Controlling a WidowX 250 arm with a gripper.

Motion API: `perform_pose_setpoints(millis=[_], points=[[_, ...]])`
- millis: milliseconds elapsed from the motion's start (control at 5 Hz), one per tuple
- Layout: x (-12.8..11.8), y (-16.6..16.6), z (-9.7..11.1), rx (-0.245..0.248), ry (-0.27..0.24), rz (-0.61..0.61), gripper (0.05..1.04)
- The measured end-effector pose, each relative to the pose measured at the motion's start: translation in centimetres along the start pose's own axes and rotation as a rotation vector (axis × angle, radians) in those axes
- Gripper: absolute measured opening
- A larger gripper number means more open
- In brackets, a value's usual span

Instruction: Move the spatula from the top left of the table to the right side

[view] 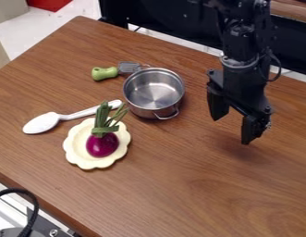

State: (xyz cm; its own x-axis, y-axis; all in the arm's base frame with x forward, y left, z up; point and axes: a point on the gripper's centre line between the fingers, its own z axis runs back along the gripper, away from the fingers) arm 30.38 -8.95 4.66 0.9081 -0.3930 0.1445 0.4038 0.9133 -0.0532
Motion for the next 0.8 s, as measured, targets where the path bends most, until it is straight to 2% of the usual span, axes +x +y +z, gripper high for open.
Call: perform_pose_setpoints(millis=[200,400,800], points=[[-0.6,0.0,-0.8,-0.006,0.035,0.001,1.0],[-1.2,1.4,-0.7,-0.007,0.053,-0.007,1.0],[-1.2,5.1,1.5,0.048,0.018,-0.064,1.0]])
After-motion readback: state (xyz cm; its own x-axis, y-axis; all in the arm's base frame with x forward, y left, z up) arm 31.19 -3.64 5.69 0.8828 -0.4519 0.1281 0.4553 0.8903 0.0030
